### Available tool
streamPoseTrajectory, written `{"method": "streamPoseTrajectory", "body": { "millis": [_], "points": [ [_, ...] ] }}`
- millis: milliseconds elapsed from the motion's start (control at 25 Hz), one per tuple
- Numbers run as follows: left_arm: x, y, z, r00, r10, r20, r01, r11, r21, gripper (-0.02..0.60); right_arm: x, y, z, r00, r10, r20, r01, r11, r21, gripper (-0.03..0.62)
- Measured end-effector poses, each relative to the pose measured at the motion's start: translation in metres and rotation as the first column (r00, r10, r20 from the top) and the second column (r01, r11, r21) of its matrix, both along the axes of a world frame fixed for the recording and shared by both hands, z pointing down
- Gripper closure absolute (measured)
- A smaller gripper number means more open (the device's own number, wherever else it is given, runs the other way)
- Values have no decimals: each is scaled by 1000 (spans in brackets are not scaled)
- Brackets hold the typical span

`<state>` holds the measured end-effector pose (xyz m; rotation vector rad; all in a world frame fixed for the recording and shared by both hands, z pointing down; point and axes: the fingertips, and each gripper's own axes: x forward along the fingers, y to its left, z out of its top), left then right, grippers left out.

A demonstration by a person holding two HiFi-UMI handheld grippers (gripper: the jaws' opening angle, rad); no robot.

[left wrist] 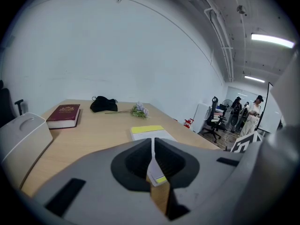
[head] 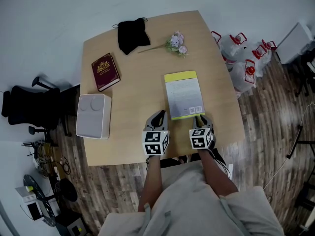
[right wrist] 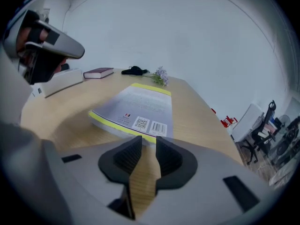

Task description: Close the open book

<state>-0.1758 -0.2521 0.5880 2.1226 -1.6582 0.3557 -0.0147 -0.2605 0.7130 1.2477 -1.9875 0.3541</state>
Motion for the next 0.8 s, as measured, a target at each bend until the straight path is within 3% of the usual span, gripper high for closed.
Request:
{"method": "streamPoseTrajectory", "body": {
  "millis": [320,520,800],
  "points": [
    [12,-4,5,999,34,-3,-34,999,-8,555,23,-6,-20,990,91,104,-94,995,22,473],
    [16,-8,2,999,49,-1,-49,999,-5,555,33,-7,-45,951,162,264,-173,985,19,476],
    [19,-12,-2,998,68,-1,-68,998,-7,555,45,-12,-60,925,182,335,-200,980,19,468]
  ]
}}
